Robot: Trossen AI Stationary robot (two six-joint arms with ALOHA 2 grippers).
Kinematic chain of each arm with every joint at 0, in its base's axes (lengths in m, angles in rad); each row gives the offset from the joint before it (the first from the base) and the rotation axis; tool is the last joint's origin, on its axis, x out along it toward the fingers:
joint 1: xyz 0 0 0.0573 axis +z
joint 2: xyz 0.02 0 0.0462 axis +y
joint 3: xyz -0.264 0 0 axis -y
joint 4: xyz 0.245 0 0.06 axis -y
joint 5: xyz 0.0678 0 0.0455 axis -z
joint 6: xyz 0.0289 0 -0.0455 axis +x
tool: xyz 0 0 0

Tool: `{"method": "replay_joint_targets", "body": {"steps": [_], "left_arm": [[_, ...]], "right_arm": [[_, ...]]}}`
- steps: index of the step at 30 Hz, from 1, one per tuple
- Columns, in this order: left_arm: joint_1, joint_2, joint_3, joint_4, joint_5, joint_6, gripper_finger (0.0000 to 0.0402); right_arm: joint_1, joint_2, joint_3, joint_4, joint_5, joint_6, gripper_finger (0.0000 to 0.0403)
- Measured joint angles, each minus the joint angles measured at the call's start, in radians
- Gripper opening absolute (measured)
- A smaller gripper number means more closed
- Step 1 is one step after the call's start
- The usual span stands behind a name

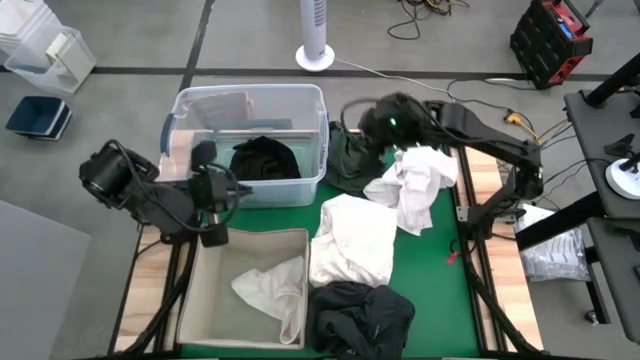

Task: Sort clothes
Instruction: Put the green polo shirt into the transparent bin

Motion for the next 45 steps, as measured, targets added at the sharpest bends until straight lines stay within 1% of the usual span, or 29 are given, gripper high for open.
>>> {"method": "replay_joint_targets", "body": {"steps": [5, 7, 10, 12, 15, 17, 19, 21, 27, 29, 32, 34, 36, 39, 42, 45], "left_arm": [[0.000, -0.071, -0.083, -0.020, -0.097, -0.005, 0.0000], [0.000, -0.102, -0.121, -0.019, -0.133, -0.009, 0.0000], [0.000, -0.143, -0.168, -0.016, -0.186, -0.036, 0.0000], [0.000, -0.171, -0.198, -0.013, -0.229, -0.065, 0.0000], [0.000, -0.207, -0.227, -0.007, -0.276, -0.128, 0.0000], [0.000, -0.224, -0.246, 0.004, -0.291, -0.153, 0.0000], [0.000, -0.236, -0.264, 0.027, -0.306, -0.166, 0.0000], [0.000, -0.241, -0.275, 0.050, -0.328, -0.165, 0.0000], [0.000, -0.241, -0.280, 0.054, -0.383, -0.168, 0.0000], [0.000, -0.241, -0.280, 0.054, -0.384, -0.177, 0.0000], [0.000, -0.241, -0.280, 0.054, -0.386, -0.192, 0.0000], [0.000, -0.241, -0.280, 0.054, -0.386, -0.197, 0.0000], [0.001, -0.241, -0.280, 0.054, -0.389, -0.197, 0.0000], [0.001, -0.241, -0.280, 0.053, -0.422, -0.197, 0.0000], [0.001, -0.242, -0.280, 0.054, -0.438, -0.202, 0.0000], [0.001, -0.243, -0.280, 0.053, -0.440, -0.207, 0.0000]], "right_arm": [[-0.158, 0.002, -0.123, 0.100, -0.010, 0.066, 0.0012], [-0.208, 0.009, -0.163, 0.120, -0.033, 0.076, 0.0012], [-0.274, 0.026, -0.215, 0.156, -0.124, 0.111, 0.0013], [-0.314, 0.042, -0.243, 0.181, -0.171, 0.164, 0.0013], [-0.371, 0.071, -0.283, 0.234, -0.243, 0.183, 0.0018], [-0.404, 0.095, -0.294, 0.253, -0.284, 0.181, 0.0030], [-0.428, 0.124, -0.294, 0.275, -0.344, 0.143, 0.0050], [-0.440, 0.151, -0.294, 0.299, -0.391, 0.065, 0.0077], [-0.439, 0.227, -0.294, 0.303, -0.426, -0.294, 0.0164], [-0.439, 0.250, -0.294, 0.304, -0.455, -0.353, 0.0188], [-0.441, 0.288, -0.294, 0.312, -0.459, -0.374, 0.0218], [-0.441, 0.319, -0.294, 0.313, -0.483, -0.375, 0.0235], [-0.441, 0.351, -0.294, 0.327, -0.511, -0.375, 0.0248], [-0.441, 0.407, -0.294, 0.332, -0.520, -0.374, 0.0263], [-0.442, 0.460, -0.294, 0.330, -0.524, -0.348, 0.0271], [-0.447, 0.487, -0.294, 0.332, -0.529, -0.344, 0.0259]]}}
